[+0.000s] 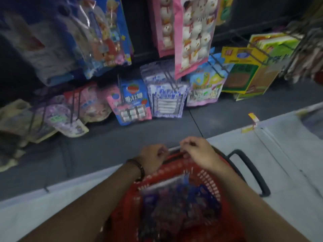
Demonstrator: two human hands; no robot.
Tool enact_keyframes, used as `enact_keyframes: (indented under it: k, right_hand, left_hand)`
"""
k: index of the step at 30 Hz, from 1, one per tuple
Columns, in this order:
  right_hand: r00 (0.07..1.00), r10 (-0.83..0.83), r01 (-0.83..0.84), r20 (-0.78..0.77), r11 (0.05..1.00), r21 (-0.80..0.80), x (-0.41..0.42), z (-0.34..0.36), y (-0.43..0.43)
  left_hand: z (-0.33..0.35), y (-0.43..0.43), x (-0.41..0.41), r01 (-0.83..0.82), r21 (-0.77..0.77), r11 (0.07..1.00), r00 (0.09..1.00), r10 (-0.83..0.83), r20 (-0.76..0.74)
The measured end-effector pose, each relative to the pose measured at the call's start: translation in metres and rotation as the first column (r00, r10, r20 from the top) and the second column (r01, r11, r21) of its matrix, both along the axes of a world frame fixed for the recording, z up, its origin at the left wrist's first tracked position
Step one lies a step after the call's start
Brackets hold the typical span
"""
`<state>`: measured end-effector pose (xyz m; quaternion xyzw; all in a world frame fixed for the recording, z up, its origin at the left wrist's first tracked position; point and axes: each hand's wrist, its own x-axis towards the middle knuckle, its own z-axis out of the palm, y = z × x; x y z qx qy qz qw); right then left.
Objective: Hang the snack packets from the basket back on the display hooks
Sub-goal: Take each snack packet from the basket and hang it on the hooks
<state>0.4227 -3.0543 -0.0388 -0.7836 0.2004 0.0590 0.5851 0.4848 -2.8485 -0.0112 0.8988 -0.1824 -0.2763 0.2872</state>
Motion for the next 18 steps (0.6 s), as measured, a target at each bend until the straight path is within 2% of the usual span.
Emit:
enact_keyframes:
  k: [3, 4, 9, 12, 15, 16, 18]
  right_hand:
    - [0.966, 0.213, -0.238, -0.144, 0.952, -0.192, -0.017, 0.001, 0.011]
    - [0.943, 0.260, -0.303, -0.207, 0.930, -0.208, -0.024, -0.007, 0.015]
    - [0.761, 0.403, -0.552, -0.508, 0.814, -0.180, -0.065, -0.074, 0.040]
    - [0.711, 0.315, -0.497, -0.629, 0.857, -0.132, -0.091, -0.117, 0.056]
    - [0.665, 0.219, -0.381, -0.714, 0.922, -0.072, -0.114, -0.155, 0.070]
    - [0.688, 0.156, -0.298, -0.708, 0.951, -0.080, -0.114, -0.161, 0.075]
    - [0.781, -0.014, -0.152, -0.625, 0.966, -0.211, -0.103, -0.163, 0.085]
  left_hand:
    - [0.011, 0.030, -0.043, 0.205, 0.127, 0.970, 0.977, -0.196, -0.085]
    - [0.007, 0.040, -0.056, 0.250, 0.165, 0.954, 0.966, -0.235, -0.104]
    - [-0.028, 0.071, -0.093, 0.211, 0.270, 0.940, 0.975, -0.184, -0.123]
    - [-0.036, 0.071, -0.093, 0.330, 0.340, 0.881, 0.932, -0.247, -0.266]
    - [-0.034, 0.062, -0.082, 0.348, 0.331, 0.877, 0.923, -0.258, -0.286]
    - [-0.034, 0.059, -0.077, 0.360, 0.342, 0.868, 0.921, -0.273, -0.277]
    - [-0.038, 0.054, -0.066, 0.381, 0.381, 0.842, 0.917, -0.291, -0.274]
